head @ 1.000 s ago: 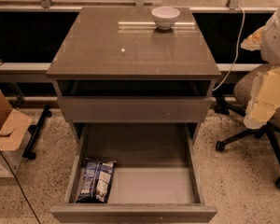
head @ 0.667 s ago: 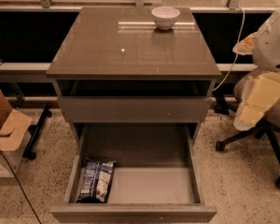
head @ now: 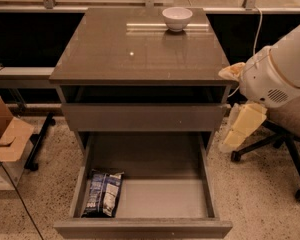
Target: Pick blue chip bag from middle drawer and place on counter
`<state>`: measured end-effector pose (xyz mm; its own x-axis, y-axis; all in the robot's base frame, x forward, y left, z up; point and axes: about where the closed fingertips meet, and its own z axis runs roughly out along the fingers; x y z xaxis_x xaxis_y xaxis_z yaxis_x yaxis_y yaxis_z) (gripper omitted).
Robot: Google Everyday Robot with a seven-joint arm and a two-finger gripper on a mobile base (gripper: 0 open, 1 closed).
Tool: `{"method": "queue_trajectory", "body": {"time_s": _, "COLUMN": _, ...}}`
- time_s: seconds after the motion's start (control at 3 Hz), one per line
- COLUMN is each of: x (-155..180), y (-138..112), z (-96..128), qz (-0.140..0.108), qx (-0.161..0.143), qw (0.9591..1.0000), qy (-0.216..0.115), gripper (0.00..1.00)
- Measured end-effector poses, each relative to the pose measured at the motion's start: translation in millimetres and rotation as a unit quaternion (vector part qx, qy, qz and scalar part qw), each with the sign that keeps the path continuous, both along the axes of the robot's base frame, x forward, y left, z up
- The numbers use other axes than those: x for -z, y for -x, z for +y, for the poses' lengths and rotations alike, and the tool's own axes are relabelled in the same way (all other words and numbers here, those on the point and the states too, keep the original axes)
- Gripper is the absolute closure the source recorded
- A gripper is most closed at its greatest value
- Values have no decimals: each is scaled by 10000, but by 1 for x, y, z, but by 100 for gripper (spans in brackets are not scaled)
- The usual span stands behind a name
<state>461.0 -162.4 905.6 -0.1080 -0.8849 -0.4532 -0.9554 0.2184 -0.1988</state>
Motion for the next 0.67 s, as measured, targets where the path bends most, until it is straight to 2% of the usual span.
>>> {"method": "queue_trajectory", "body": {"time_s": 0.33, "x": 34, "y": -18, "z": 15, "qz": -87, "qx": -97, "qw": 9984, "qy": -544, "gripper": 0}}
{"method": "queue_trajectory", "body": {"time_s": 0.67, "x": 34, "y": -20, "z": 17, "qz": -125, "qx": -98, "qw": 9983, "qy": -563, "gripper": 0}}
